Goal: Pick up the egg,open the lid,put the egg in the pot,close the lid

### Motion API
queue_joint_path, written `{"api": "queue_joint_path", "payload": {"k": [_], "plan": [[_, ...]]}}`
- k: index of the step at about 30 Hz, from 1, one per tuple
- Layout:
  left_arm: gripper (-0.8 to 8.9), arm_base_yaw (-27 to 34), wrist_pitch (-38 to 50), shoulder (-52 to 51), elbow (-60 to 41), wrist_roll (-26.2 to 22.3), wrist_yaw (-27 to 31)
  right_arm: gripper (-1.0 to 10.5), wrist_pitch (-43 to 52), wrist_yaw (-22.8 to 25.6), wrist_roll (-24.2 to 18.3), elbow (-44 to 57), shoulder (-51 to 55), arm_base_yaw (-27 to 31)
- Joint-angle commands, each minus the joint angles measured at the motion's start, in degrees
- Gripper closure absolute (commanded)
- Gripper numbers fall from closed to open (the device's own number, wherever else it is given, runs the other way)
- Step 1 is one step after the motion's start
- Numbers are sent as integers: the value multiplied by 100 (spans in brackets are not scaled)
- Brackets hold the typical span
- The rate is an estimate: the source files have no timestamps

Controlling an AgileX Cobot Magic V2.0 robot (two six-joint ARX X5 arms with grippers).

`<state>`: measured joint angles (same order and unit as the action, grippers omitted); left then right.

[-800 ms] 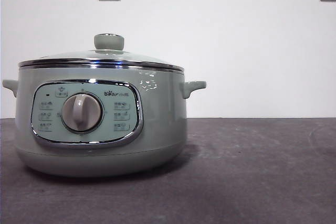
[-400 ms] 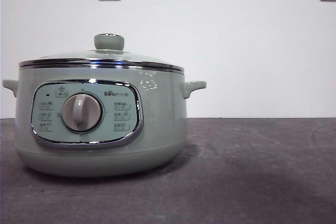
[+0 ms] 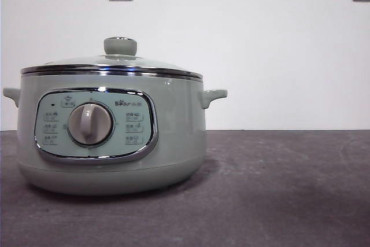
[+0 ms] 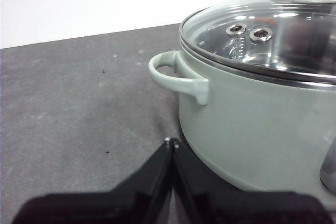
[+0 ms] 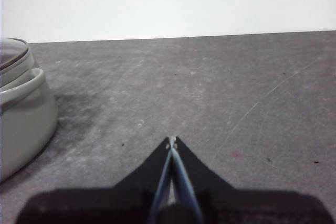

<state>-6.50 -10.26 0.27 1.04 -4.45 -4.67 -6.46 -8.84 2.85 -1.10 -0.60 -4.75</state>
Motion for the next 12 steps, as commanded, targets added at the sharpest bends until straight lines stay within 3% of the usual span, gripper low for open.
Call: {"api": "queue_joint_path", "payload": {"k": [1, 12], "plan": [[816, 20, 0, -17, -83, 37, 11, 945, -81, 17, 186, 76, 57, 9], [816, 20, 0, -17, -83, 37, 11, 946, -341, 46, 516, 76, -70, 9]]}}
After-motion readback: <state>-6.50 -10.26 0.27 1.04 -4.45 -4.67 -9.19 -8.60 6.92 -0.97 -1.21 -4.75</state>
